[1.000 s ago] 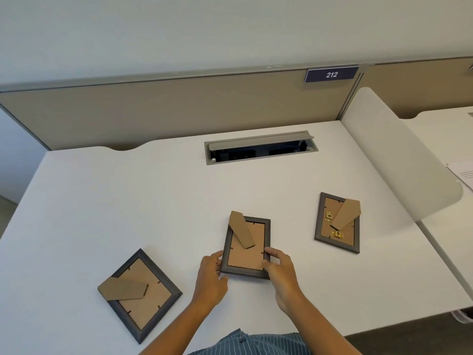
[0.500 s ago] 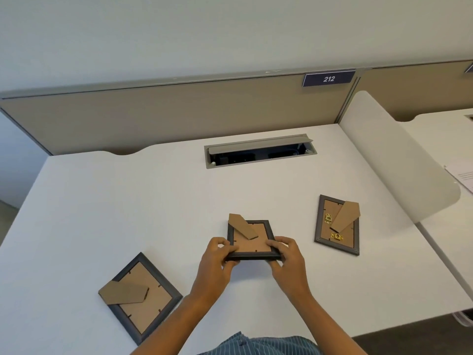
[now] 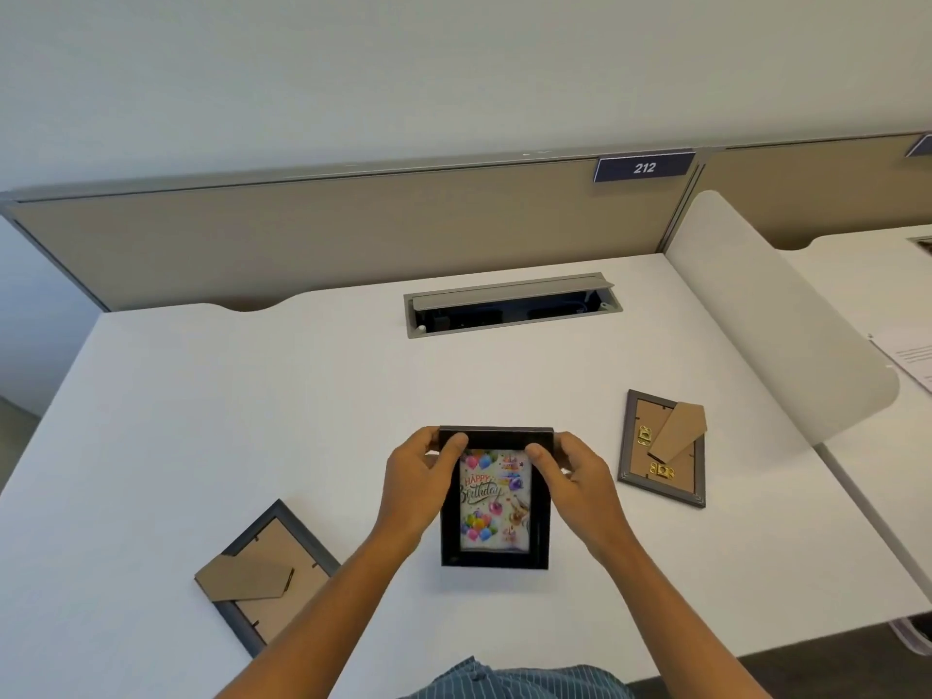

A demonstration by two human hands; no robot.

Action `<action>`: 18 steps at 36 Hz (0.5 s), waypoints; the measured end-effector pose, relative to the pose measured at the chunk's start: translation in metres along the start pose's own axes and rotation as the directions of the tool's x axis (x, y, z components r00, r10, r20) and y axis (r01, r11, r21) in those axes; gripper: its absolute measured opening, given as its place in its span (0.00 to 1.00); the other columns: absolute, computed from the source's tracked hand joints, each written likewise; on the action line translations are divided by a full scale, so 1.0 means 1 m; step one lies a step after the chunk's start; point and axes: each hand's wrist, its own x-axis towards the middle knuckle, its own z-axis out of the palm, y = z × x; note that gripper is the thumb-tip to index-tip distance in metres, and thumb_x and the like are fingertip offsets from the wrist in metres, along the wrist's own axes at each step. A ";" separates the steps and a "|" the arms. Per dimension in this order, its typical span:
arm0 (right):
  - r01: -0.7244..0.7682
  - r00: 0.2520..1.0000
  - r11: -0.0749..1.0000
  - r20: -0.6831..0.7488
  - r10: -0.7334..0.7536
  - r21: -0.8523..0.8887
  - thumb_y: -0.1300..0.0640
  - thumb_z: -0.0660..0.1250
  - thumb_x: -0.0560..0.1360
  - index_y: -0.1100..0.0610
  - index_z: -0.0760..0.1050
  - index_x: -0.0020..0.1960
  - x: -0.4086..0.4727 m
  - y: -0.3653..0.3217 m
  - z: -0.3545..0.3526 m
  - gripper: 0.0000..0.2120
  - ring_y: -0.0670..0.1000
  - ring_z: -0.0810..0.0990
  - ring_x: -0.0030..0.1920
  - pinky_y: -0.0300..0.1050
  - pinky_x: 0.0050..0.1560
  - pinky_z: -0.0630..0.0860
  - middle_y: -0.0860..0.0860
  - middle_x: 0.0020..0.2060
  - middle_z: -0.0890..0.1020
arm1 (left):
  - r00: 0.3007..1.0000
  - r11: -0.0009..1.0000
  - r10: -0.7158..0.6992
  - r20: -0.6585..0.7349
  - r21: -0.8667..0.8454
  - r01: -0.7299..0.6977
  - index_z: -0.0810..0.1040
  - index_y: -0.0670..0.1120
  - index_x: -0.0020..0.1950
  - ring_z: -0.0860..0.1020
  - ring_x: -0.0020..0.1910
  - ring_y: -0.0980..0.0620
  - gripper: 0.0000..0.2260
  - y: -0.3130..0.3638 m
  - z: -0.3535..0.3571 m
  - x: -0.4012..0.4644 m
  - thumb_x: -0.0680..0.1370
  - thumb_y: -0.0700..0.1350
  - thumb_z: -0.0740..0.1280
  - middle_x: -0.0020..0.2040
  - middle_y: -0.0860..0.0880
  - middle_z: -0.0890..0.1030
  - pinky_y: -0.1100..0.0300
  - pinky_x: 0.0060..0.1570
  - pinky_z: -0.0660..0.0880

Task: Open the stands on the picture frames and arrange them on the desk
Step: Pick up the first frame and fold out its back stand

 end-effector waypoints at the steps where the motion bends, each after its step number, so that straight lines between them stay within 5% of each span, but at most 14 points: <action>1: -0.048 0.999 0.997 0.003 0.048 0.052 0.50 0.69 0.86 0.49 0.81 0.55 -0.002 -0.003 0.001 0.04 0.45 0.87 0.51 0.38 0.42 0.84 0.47 0.49 0.89 | 0.999 0.999 -0.033 -0.012 -0.021 0.033 0.82 0.55 0.56 0.86 0.48 0.59 0.05 0.002 0.001 -0.001 0.83 0.53 0.68 0.48 0.58 0.87 0.69 0.38 0.81; 7: -0.232 0.970 0.932 -0.003 0.243 0.277 0.45 0.68 0.85 0.52 0.83 0.54 -0.012 -0.017 0.008 0.12 0.47 0.91 0.48 0.35 0.39 0.83 0.47 0.45 0.91 | 0.988 0.985 -0.140 -0.064 -0.116 0.131 0.83 0.55 0.54 0.88 0.44 0.55 0.06 0.007 0.000 -0.003 0.82 0.54 0.69 0.45 0.55 0.89 0.67 0.37 0.82; 11: -0.283 0.952 0.905 -0.019 0.305 0.318 0.44 0.68 0.85 0.54 0.84 0.56 -0.013 -0.020 0.014 0.14 0.51 0.92 0.48 0.43 0.46 0.85 0.50 0.46 0.91 | 0.982 0.971 -0.170 -0.076 -0.185 0.154 0.83 0.56 0.48 0.87 0.40 0.62 0.04 0.012 -0.002 -0.006 0.81 0.54 0.71 0.39 0.60 0.88 0.71 0.32 0.79; 18: -0.308 0.940 0.882 -0.027 0.339 0.357 0.44 0.69 0.84 0.56 0.84 0.54 -0.015 -0.027 0.017 0.15 0.52 0.92 0.46 0.42 0.44 0.85 0.49 0.44 0.91 | 0.975 0.966 -0.197 -0.107 -0.189 0.174 0.84 0.54 0.48 0.87 0.39 0.62 0.07 0.016 -0.004 -0.012 0.81 0.56 0.70 0.38 0.60 0.88 0.72 0.30 0.78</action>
